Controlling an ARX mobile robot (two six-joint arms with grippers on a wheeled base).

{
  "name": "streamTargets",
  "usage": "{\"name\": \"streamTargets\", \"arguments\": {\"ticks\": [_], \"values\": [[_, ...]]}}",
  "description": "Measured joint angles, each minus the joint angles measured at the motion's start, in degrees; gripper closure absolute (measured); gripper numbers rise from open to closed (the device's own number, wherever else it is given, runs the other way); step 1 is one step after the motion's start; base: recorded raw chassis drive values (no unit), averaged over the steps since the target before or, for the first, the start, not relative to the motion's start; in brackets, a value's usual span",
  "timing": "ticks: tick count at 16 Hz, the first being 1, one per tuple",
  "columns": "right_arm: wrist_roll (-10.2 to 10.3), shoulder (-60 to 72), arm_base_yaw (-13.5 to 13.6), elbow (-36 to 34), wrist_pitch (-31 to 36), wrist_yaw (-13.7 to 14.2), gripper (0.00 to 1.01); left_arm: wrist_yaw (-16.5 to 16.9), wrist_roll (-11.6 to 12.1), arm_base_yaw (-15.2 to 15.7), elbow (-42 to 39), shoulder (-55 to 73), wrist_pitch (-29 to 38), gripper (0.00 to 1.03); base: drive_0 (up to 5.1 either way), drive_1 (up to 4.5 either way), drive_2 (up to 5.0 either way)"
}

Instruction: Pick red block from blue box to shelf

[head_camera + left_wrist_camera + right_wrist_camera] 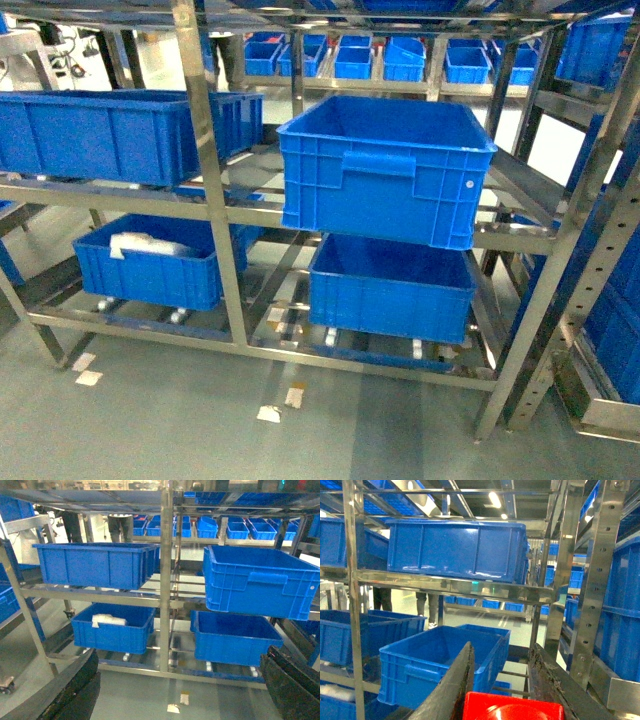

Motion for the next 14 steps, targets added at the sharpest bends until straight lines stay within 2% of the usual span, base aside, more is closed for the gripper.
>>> {"name": "streamTargets", "arguments": {"ticks": [14], "values": [[0.00, -0.15, 0.02, -0.02, 0.15, -0.04, 0.73, 0.00, 0.02, 0.02, 0.00, 0.00, 0.17, 0.05, 0.0, 4.14, -4.1]]}}
